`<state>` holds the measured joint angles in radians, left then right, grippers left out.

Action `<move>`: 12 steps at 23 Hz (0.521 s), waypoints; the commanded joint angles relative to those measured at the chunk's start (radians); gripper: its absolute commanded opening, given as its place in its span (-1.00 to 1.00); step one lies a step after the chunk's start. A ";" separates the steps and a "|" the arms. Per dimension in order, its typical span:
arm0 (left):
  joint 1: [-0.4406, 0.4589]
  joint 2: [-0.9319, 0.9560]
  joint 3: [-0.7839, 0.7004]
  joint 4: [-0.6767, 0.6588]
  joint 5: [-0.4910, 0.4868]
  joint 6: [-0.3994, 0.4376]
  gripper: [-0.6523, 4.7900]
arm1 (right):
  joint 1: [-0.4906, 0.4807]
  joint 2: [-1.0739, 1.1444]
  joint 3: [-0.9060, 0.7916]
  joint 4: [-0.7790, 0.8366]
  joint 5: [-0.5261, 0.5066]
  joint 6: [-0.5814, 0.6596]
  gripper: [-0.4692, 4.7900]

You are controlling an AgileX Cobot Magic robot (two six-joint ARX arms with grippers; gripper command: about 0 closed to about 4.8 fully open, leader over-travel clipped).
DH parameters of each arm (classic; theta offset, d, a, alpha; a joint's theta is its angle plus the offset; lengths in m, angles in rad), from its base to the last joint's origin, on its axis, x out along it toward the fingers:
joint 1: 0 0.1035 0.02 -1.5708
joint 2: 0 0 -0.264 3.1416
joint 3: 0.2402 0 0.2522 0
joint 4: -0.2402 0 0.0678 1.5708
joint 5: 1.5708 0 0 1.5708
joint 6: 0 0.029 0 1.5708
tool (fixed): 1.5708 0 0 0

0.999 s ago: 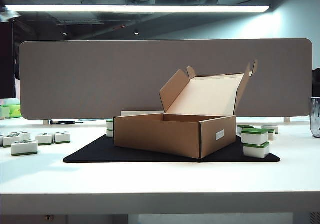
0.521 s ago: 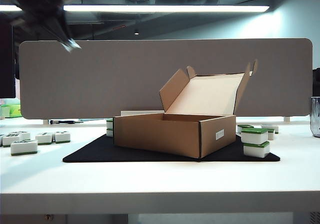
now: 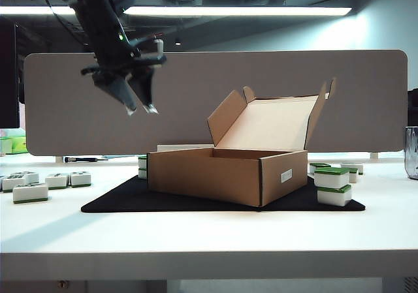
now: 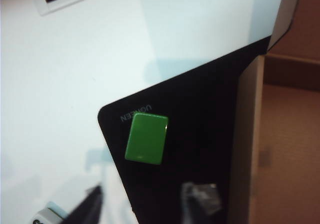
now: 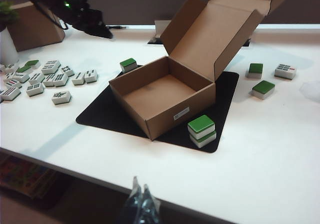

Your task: Pick up four mahjong tiles and put them into the paper box.

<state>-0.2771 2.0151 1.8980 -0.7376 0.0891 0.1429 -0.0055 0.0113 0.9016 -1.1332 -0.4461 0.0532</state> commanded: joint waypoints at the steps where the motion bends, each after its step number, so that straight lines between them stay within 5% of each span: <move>1: -0.004 0.037 0.008 0.030 -0.025 0.043 0.33 | 0.000 -0.011 0.002 0.007 -0.002 -0.002 -0.83; 5: -0.003 0.098 0.008 0.053 -0.025 0.055 0.50 | 0.000 -0.011 0.002 0.007 -0.002 -0.002 -0.83; 12: -0.004 0.178 0.008 0.150 -0.025 0.070 0.50 | 0.000 -0.011 0.002 0.007 -0.002 -0.002 -0.83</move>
<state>-0.2825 2.1895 1.9026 -0.6163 0.0662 0.2100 -0.0055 0.0113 0.9016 -1.1355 -0.4461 0.0532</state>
